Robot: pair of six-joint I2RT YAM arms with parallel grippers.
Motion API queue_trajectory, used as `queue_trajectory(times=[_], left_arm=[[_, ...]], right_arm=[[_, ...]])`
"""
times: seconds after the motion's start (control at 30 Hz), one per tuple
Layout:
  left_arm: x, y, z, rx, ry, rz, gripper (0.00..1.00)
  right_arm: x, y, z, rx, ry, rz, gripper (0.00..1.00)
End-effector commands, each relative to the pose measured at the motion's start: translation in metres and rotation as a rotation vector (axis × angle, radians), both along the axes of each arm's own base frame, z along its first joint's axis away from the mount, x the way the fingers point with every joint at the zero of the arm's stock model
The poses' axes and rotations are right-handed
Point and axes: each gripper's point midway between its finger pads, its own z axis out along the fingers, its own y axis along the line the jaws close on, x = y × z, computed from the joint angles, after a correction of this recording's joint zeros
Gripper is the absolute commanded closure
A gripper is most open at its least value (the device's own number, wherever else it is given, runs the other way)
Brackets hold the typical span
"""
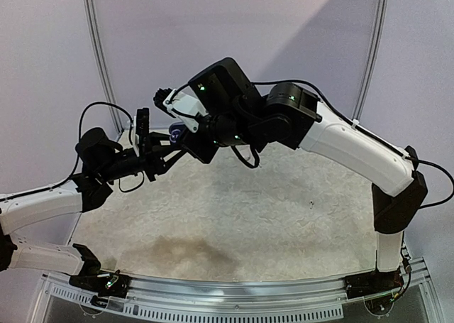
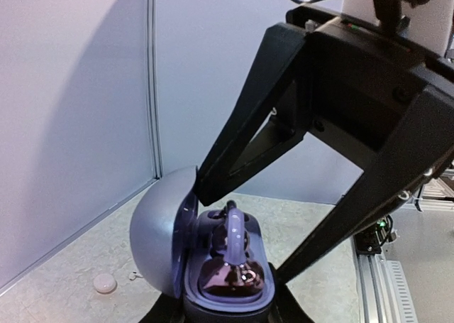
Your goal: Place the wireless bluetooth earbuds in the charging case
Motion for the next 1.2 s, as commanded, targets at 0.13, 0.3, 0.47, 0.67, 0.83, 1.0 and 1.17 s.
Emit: queue_trajectory(times=[0.13,0.3,0.47,0.67,0.83,1.0,1.17], left_arm=[[-0.018,-0.001,0.026,-0.062,-0.040,-0.057,1.00],[-0.017,-0.001,0.025,-0.061,-0.038,-0.056,1.00],[-0.017,-0.001,0.024,-0.061,-0.037,-0.056,1.00],[-0.018,-0.001,0.024,-0.060,-0.039,-0.058,1.00],[-0.018,-0.001,0.025,-0.061,-0.045,-0.059,1.00],[-0.019,-0.002,0.024,-0.053,-0.052,-0.068,1.00],[-0.022,-0.003,0.022,-0.038,-0.060,-0.086,1.00]], right_arm=[[-0.002,-0.003,0.016,0.059,0.020,0.026,0.55],[-0.004,-0.005,0.026,0.087,0.016,0.031,0.52],[-0.004,-0.009,0.034,0.104,0.008,0.026,0.52],[-0.002,-0.013,0.040,0.108,-0.009,0.013,0.52],[-0.007,-0.013,0.055,0.146,-0.028,0.047,0.55],[-0.017,-0.016,0.064,0.186,-0.042,0.105,0.59],[-0.023,-0.017,0.067,0.190,-0.046,0.139,0.66]])
